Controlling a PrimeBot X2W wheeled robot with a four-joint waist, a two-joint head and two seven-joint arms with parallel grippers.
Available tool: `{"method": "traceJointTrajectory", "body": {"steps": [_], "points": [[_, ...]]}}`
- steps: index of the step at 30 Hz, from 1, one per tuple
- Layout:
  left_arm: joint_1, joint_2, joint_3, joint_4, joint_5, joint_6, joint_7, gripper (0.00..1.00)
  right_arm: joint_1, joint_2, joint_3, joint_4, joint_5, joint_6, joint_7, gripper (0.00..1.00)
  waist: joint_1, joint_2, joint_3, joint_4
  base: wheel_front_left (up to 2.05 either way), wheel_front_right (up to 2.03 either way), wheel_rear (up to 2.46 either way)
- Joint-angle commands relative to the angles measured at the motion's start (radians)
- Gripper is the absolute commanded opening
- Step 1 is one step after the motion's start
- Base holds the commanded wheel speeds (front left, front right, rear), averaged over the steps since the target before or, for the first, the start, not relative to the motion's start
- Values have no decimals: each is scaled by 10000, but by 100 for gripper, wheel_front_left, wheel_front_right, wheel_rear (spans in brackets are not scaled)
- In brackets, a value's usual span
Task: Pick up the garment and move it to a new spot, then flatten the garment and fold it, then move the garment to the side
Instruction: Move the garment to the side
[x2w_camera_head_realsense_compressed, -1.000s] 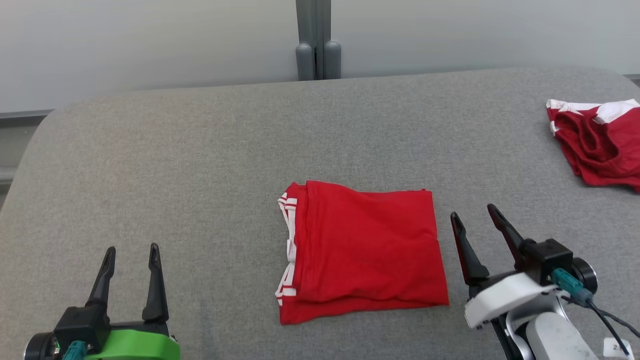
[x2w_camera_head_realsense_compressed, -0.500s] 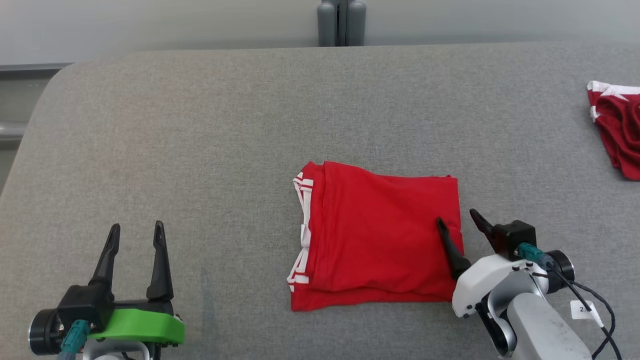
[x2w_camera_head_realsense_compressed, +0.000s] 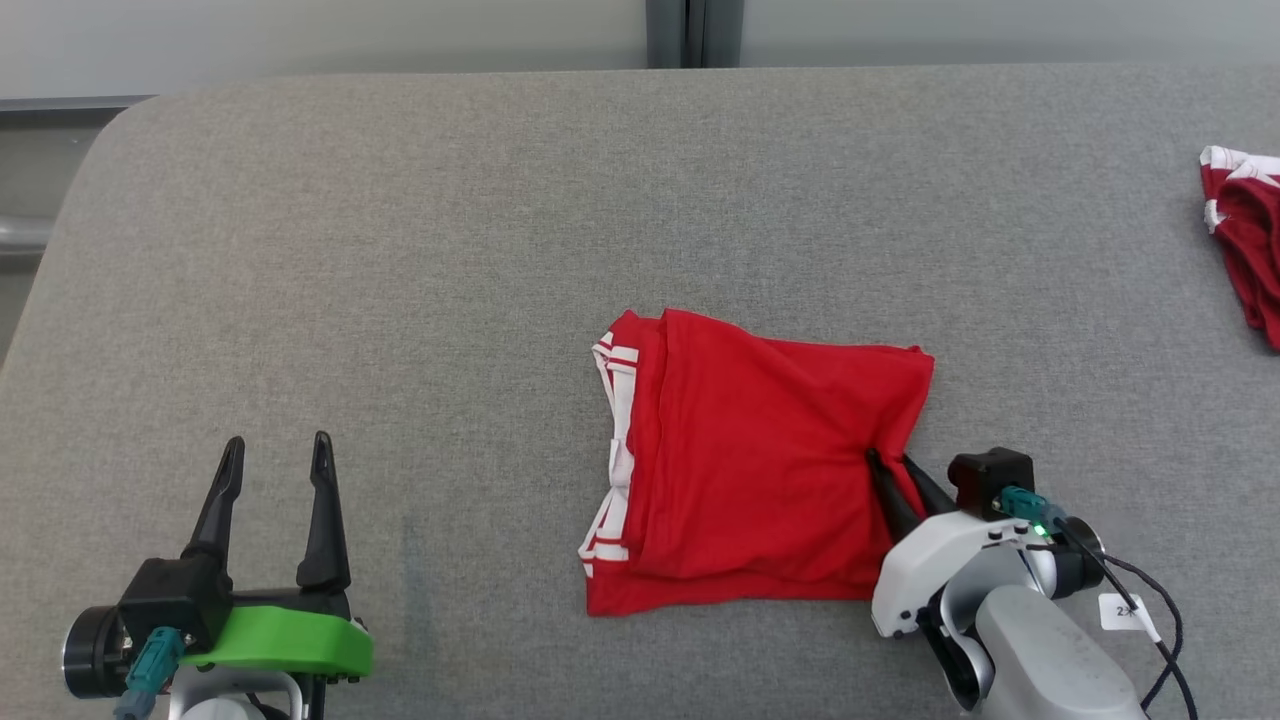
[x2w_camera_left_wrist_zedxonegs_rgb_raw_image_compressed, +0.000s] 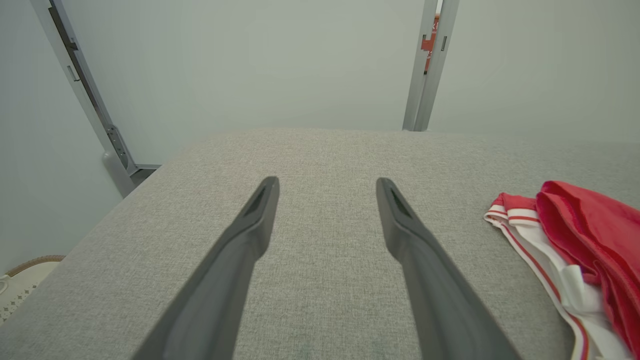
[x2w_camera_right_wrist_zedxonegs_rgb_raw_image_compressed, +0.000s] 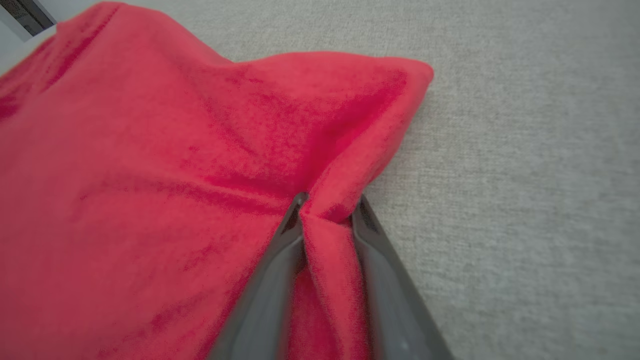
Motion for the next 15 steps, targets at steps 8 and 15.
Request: {"method": "traceJointTrajectory", "body": {"steps": [8,15], "points": [[-358,2,-154,-215,-222,81,-25,100,-1441,-1091,596,100,75,-10,-150,0,0,-1,521,-330,0,0,0],[-1129,4,-503,-416,-219,77,-15,100,-3107,-2933,1189,-491,260,-10,217,0,0,-1,1884,-848,0,0,0]]}}
